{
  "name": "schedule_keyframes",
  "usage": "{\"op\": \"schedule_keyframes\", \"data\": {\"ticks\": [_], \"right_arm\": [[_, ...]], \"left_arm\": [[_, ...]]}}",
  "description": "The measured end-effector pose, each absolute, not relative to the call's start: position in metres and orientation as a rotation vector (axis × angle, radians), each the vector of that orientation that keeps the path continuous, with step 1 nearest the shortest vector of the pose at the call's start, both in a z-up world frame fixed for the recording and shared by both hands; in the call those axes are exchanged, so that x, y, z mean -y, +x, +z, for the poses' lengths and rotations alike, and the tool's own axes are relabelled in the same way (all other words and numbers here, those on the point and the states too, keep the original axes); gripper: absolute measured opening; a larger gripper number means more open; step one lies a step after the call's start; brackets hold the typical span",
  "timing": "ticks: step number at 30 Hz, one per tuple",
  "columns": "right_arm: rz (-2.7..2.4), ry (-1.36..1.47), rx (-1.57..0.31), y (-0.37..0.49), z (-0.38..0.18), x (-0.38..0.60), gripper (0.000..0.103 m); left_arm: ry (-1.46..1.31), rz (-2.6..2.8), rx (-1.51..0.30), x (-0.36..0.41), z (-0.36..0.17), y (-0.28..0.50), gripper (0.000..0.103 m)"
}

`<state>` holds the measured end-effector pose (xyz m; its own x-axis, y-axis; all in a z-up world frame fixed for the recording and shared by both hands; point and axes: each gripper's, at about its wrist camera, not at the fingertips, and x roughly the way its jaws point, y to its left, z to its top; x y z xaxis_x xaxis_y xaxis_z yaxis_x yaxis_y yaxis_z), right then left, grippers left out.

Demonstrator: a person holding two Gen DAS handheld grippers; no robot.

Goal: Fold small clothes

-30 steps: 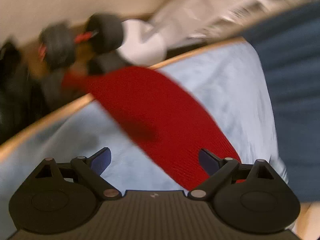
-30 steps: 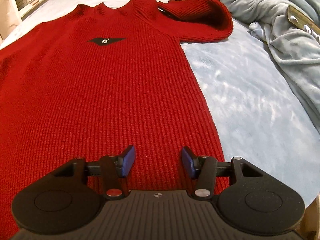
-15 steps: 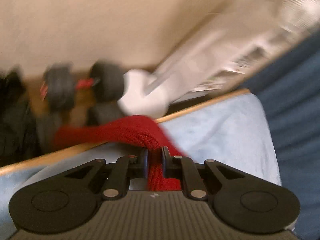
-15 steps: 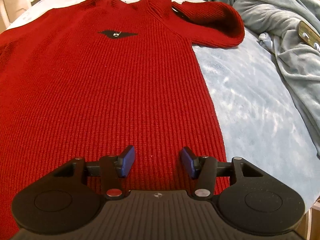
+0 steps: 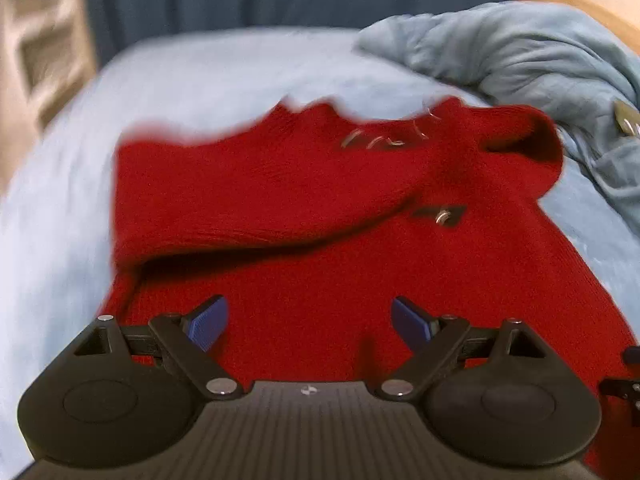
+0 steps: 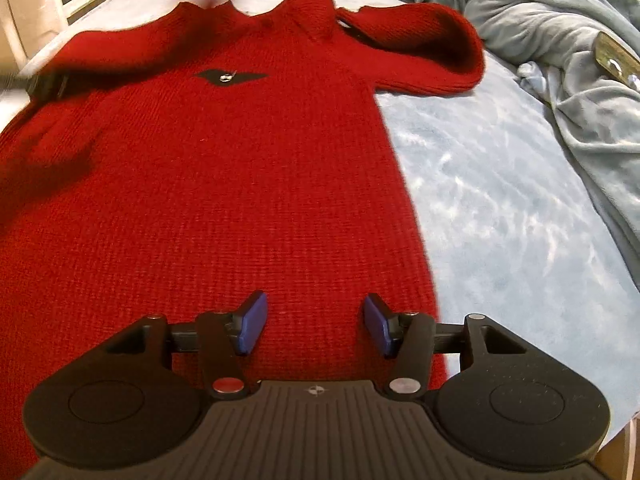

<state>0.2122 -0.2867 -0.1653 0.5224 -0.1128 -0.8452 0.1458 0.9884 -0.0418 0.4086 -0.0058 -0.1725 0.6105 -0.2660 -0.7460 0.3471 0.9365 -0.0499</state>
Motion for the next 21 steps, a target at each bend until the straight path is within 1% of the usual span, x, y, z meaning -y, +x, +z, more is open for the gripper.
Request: {"op": "schedule_keyframes", "data": {"ticks": [2,6,9,13,14,15,16,18,20,21], "right_arm": [[-0.164,0.056,-1.011,0.213,-0.168,0.293,0.059],[-0.186,0.110,-0.992,0.221,-0.166,0.299,0.059],[-0.202,0.138,-0.975,0.225,-0.162,0.304,0.059],[-0.236,0.141,-0.970,0.228,-0.158,0.313,0.059],[-0.243,0.135,-0.973,0.228,-0.158,0.315,0.059],[-0.248,0.128,-0.975,0.228,-0.159,0.317,0.059],[-0.255,0.121,-0.979,0.229,-0.160,0.319,0.059],[-0.271,0.113,-0.978,0.231,-0.159,0.323,0.058],[-0.289,0.114,-0.946,0.234,-0.154,0.330,0.057],[-0.297,0.125,-0.918,0.237,-0.151,0.334,0.057]], "left_arm": [[-0.013,-0.290,-0.842,-0.033,-0.168,0.414,0.093],[-0.181,-0.124,-0.800,-0.097,-0.146,0.448,0.095],[-0.238,-0.078,-0.801,-0.105,-0.127,0.487,0.095],[-0.250,-0.038,-0.935,-0.105,-0.144,0.543,0.094],[-0.262,-0.043,-0.972,-0.101,-0.152,0.552,0.083],[-0.273,-0.060,-0.991,-0.097,-0.159,0.558,0.065],[-0.270,-0.089,-1.005,-0.093,-0.163,0.565,0.014],[-0.202,-0.032,-1.000,-0.087,-0.163,0.565,0.015],[-0.206,-0.018,-0.949,-0.101,-0.161,0.562,0.015],[-0.210,-0.007,-0.956,-0.106,-0.165,0.561,0.015]]}}
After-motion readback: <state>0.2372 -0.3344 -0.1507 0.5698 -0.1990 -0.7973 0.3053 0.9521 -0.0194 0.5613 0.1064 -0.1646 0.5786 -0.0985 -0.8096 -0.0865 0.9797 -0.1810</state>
